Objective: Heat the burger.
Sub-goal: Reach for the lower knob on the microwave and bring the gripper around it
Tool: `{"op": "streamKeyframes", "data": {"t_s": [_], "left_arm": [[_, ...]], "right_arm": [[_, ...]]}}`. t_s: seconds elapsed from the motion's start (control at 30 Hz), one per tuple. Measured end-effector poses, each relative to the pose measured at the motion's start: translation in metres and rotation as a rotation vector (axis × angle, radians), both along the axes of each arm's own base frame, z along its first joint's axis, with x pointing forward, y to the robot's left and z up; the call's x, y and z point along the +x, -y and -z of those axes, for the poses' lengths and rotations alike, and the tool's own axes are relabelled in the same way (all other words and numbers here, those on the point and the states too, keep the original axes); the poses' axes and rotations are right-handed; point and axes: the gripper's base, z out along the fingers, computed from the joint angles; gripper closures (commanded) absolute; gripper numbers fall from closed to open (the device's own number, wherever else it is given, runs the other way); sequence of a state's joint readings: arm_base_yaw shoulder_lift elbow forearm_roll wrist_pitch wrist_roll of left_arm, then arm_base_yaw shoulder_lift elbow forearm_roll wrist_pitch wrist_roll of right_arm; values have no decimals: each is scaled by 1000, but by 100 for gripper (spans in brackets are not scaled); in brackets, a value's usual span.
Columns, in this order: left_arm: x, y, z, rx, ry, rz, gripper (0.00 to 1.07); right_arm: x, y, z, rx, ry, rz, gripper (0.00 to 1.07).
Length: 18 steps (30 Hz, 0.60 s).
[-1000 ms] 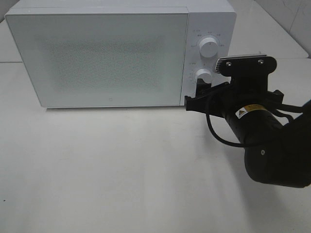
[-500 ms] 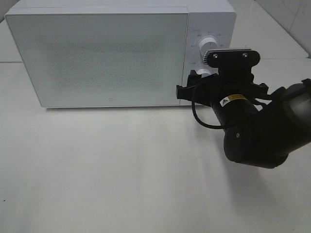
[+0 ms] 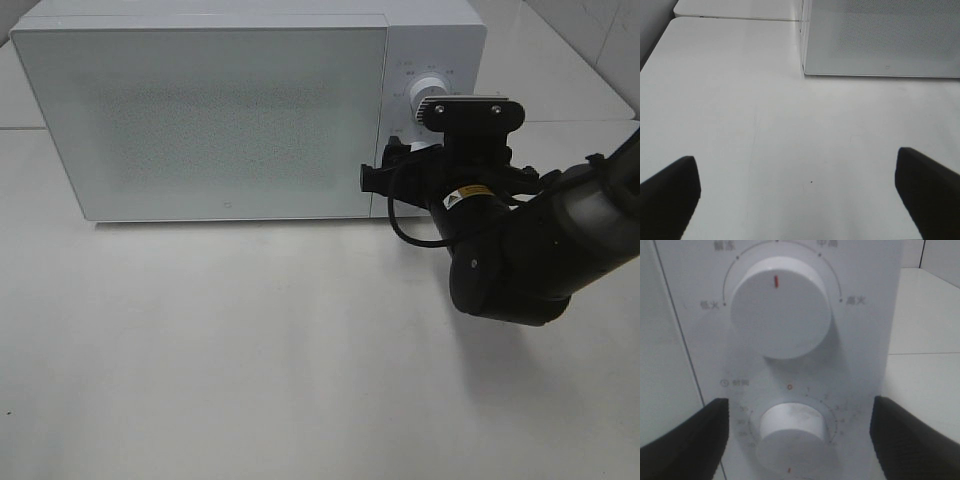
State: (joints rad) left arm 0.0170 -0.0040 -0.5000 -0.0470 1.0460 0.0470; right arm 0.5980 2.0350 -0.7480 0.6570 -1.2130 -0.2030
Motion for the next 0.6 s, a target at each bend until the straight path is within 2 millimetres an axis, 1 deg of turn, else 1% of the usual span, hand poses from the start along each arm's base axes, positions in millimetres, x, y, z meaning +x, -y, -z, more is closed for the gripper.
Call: {"op": "streamKeyframes", "data": {"t_s": [0.27, 0.4, 0.6], "left_arm": [[0, 0, 0, 0, 0, 0, 9], [0, 0, 0, 0, 0, 0, 9], [0, 0, 0, 0, 0, 0, 9]], "right_arm": [[5, -5, 9, -13, -11, -16, 31], [5, -5, 9, -13, -11, -16, 32], [6, -2, 11, -16, -15, -9, 37]]}}
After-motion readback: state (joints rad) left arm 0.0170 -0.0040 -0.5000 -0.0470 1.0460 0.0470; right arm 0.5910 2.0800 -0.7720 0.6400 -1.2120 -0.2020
